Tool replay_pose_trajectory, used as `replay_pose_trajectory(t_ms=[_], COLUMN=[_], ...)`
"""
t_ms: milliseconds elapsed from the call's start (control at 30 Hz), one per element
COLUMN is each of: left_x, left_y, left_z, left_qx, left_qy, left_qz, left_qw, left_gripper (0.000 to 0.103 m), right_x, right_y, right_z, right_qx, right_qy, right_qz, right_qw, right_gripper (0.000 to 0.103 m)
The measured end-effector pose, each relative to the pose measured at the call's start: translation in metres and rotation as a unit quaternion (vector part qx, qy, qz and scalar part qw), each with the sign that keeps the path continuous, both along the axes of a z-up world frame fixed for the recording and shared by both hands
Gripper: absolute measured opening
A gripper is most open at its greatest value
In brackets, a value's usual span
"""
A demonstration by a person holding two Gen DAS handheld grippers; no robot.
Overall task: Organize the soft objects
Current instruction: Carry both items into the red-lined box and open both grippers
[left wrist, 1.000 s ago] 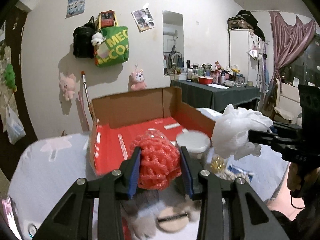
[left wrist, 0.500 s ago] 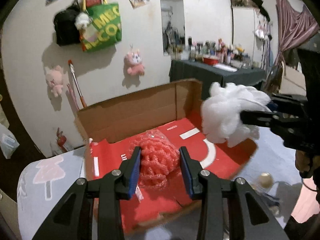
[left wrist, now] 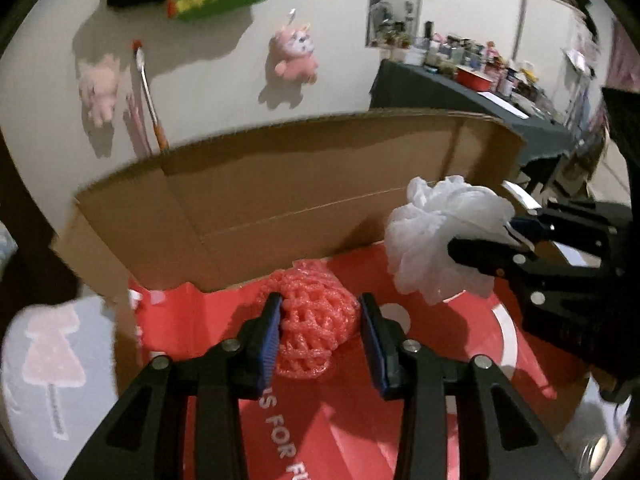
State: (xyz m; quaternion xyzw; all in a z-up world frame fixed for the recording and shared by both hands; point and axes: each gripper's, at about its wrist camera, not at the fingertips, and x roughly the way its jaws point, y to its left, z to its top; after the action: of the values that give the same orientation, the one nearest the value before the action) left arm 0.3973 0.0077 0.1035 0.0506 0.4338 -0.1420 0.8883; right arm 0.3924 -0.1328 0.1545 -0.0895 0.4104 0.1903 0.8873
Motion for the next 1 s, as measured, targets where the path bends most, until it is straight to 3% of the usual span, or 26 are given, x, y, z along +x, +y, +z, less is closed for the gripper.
replay_pose_trajectory(t_ms=[200, 433, 733, 900, 1000], left_x=[0.005, 0.007, 0.005, 0.002, 0.000], left_y=[-0.002, -0.002, -0.005, -0.006, -0.004], left_z=[-0.025, -0.030, -0.030, -0.030, -0.030], left_qx=[0.027, 0.033, 0.044, 0.049, 0.049], left_qy=[-0.001, 0.003, -0.007, -0.010, -0.013], left_qz=[0.007, 0.010, 0.012, 0.015, 0.019], left_qw=[0.9996, 0.9994, 0.9989, 0.9986, 0.9986], left_gripper=[0.043, 0.045, 0.048, 0.055, 0.065], right_x=[0.023, 0.020, 0.019, 0.021, 0.020], right_y=[-0.001, -0.009, -0.009, -0.014, -0.015], right_z=[-0.026, -0.028, -0.029, -0.029, -0.028], right_qx=[0.001, 0.013, 0.008, 0.017, 0.019], right_qy=[0.042, 0.046, 0.051, 0.058, 0.058], right_qz=[-0.018, -0.024, -0.029, -0.039, -0.043], right_qw=[0.999, 0.999, 0.998, 0.997, 0.997], right_gripper=[0.026, 0.032, 0.050, 0.058, 0.061])
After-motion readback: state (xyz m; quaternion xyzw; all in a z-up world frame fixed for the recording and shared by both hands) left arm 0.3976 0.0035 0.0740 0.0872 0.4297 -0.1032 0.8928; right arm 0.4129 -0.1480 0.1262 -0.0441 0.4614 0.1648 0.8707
